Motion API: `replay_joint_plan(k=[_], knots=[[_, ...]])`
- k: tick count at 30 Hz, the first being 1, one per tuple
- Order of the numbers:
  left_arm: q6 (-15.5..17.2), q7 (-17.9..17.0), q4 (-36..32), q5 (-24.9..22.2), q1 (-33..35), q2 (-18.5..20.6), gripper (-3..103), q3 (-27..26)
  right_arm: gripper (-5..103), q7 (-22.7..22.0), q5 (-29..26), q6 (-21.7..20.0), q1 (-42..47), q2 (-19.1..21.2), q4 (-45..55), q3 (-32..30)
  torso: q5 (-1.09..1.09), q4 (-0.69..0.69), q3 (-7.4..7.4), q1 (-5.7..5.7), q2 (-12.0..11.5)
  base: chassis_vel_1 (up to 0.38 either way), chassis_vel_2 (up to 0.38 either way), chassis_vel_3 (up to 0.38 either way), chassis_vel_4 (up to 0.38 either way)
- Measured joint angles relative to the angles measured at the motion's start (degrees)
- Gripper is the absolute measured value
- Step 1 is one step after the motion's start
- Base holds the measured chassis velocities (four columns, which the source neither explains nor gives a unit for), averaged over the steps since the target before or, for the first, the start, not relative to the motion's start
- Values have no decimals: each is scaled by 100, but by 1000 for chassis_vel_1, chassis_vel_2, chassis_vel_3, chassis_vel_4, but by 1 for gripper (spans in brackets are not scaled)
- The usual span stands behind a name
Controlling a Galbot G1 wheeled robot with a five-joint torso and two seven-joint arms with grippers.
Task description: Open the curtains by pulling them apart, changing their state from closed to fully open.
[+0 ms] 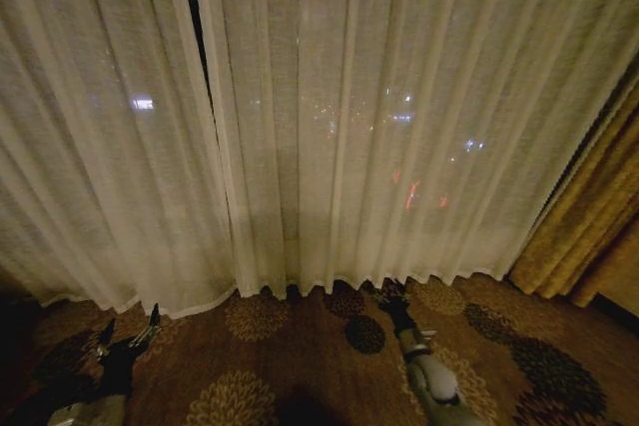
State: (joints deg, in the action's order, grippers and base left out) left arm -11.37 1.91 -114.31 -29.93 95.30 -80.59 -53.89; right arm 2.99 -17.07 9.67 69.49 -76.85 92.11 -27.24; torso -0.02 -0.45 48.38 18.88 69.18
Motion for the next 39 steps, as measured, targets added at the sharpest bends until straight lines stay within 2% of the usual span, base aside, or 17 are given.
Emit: replay_joint_plan(k=[10,13,18,29,39], knots=[[0,0,0,0,0,0,100,0,100,-96,-112,-17,110,-37,395,-28,1,-1,-1,0,0,0,0,0,0],[0,0,0,0,0,0,100,0,100,-17,-77,49,146,-44,407,-38,1,-1,0,0,0,0,0,0,0],[0,0,0,0,0,0,100,0,100,393,-34,272,195,-108,324,-43,1,-1,0,0,0,0,0,0,0],[0,0,0,0,1,0,100,0,100,581,18,306,259,-187,319,13,1,-1,-1,-2,1,-30,23,27,-22],[0,-1,0,0,1,0,100,0,100,709,124,309,278,-319,357,130,1,-1,-1,-2,1,-197,179,180,-169]])
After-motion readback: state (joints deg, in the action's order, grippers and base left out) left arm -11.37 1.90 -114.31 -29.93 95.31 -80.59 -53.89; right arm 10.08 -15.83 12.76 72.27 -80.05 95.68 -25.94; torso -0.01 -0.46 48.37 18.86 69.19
